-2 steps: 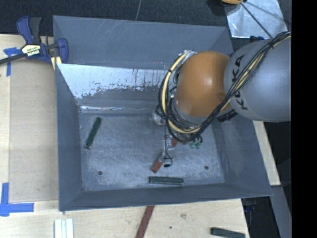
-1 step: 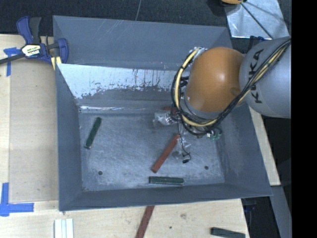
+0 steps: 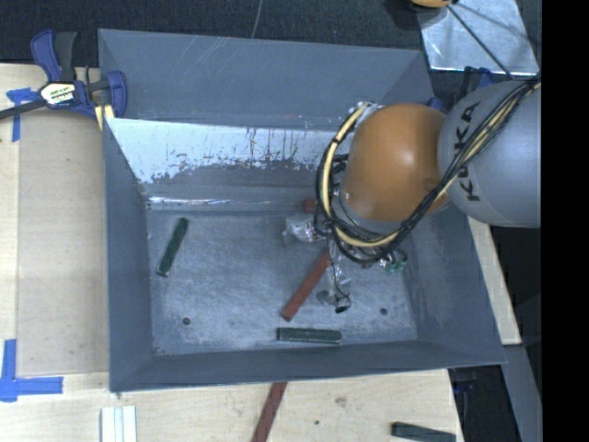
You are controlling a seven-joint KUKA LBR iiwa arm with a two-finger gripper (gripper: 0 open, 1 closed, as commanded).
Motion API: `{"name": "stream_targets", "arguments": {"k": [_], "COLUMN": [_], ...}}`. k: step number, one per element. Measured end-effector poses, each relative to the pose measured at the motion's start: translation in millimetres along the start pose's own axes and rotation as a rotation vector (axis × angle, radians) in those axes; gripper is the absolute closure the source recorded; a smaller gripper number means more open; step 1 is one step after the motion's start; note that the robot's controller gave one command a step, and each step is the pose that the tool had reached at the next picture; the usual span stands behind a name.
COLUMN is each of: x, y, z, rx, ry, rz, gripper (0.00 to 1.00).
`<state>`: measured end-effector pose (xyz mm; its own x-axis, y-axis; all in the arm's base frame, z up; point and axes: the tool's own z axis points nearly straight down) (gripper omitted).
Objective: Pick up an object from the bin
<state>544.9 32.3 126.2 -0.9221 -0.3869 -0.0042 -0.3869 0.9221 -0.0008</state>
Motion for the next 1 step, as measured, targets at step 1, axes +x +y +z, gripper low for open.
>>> {"name": "stream_targets", "arguments": {"k": [1], "x": [-10.4], "y": [4.8], "z": [39.7], "rx": [0.000], "ry": [0.003], "rz": [-0.216], "gripper": [0.00]}}
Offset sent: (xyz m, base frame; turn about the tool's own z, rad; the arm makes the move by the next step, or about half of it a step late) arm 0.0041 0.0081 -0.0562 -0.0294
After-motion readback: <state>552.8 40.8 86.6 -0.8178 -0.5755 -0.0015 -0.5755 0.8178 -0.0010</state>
